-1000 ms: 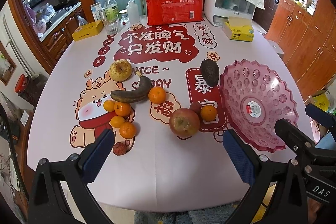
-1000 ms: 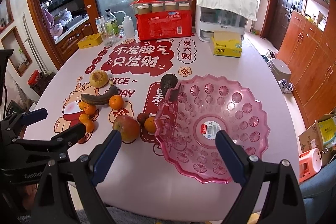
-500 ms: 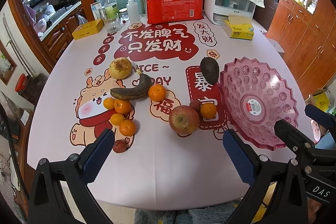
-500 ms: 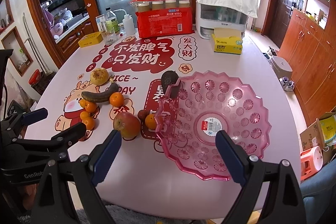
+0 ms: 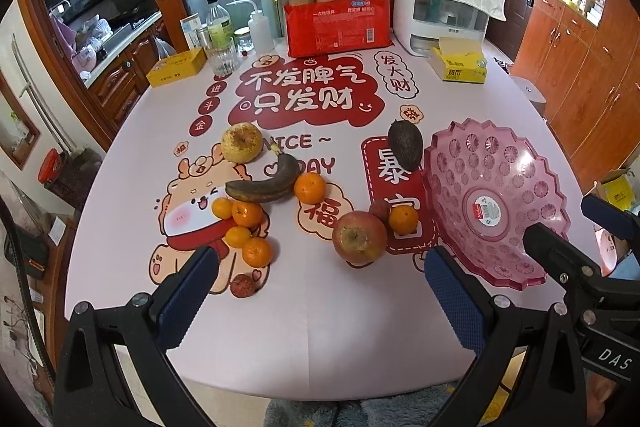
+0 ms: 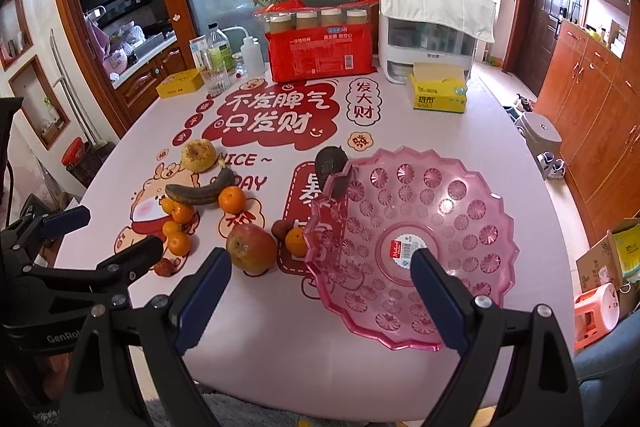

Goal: Organize fruits

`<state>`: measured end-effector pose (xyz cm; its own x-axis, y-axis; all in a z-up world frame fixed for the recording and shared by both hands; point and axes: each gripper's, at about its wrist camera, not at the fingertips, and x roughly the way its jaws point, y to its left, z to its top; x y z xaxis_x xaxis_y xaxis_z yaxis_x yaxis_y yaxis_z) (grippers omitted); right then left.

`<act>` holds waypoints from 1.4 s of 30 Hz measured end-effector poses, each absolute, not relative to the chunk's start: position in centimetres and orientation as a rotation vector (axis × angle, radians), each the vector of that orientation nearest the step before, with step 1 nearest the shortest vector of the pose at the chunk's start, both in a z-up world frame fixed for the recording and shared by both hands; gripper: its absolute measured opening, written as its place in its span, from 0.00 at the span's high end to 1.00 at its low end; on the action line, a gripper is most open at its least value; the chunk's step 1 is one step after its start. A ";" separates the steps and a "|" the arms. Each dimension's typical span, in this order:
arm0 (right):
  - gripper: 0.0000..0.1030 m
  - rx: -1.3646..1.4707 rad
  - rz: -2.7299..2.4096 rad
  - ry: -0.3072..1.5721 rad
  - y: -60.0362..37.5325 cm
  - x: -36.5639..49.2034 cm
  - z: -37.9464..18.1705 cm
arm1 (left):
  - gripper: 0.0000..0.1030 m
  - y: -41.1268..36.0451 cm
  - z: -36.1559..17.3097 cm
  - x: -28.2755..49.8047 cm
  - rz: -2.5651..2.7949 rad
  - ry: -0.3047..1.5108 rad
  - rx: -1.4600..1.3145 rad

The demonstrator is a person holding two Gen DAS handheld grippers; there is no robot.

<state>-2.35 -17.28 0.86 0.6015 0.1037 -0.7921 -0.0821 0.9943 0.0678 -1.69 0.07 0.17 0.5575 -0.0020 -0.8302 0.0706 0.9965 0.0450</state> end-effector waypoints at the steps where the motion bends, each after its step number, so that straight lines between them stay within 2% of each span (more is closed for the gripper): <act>1: 0.11 0.027 0.110 0.918 -17.3 -2.3 1.0 | 0.01 0.0 0.5 -1.6 -0.040 0.980 0.077; 25: 0.11 0.048 0.134 0.885 -16.5 -2.2 2.1 | 0.01 0.9 3.0 -1.9 -0.014 0.918 0.091; 42: 0.11 0.063 0.073 0.906 -10.1 0.2 2.1 | 0.01 9.5 3.1 1.9 -0.087 0.919 0.049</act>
